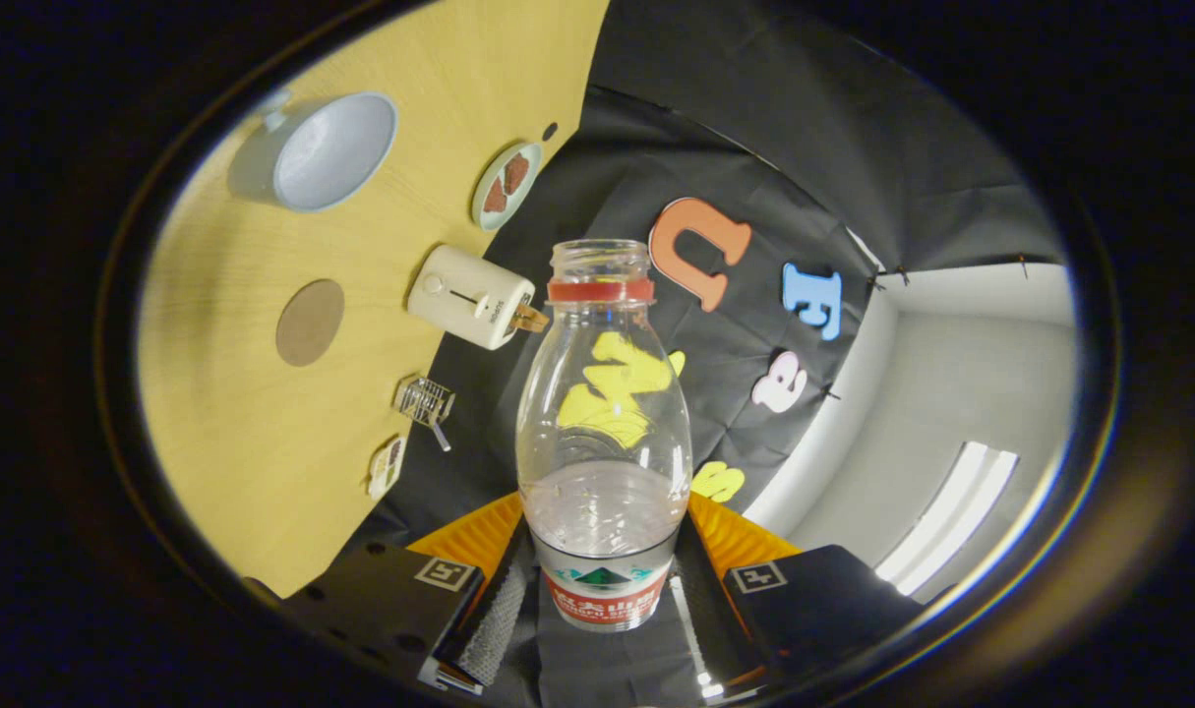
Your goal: Take the bottle from table, then pour the juice into the cup, finally place the bottle on the coaster
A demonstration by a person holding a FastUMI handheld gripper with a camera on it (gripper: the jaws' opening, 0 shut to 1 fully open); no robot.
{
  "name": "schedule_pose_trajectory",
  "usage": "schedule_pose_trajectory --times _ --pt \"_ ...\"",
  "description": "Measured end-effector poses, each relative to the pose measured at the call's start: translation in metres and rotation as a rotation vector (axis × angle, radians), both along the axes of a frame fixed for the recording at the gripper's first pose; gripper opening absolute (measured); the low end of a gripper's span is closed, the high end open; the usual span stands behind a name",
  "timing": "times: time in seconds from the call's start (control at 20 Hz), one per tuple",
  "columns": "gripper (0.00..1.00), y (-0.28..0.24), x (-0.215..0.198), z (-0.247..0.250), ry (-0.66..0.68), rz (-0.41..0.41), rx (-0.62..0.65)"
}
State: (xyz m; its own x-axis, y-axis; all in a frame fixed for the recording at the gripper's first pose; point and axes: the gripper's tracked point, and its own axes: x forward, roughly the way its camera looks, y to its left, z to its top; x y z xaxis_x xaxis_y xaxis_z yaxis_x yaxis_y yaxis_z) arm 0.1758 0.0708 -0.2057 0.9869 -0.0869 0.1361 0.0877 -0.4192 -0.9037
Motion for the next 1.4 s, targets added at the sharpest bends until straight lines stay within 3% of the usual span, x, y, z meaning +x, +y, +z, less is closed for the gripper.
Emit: schedule_pose_trajectory --times 0.4,1.05,1.4 --pt "0.8 -0.008 -0.002 -0.006 0.026 -0.012 0.338" --pt "0.8 0.01 0.013 -0.001 0.051 0.079 1.14" --pt "0.8 -0.013 0.043 -0.038 0.152 0.017 1.565"
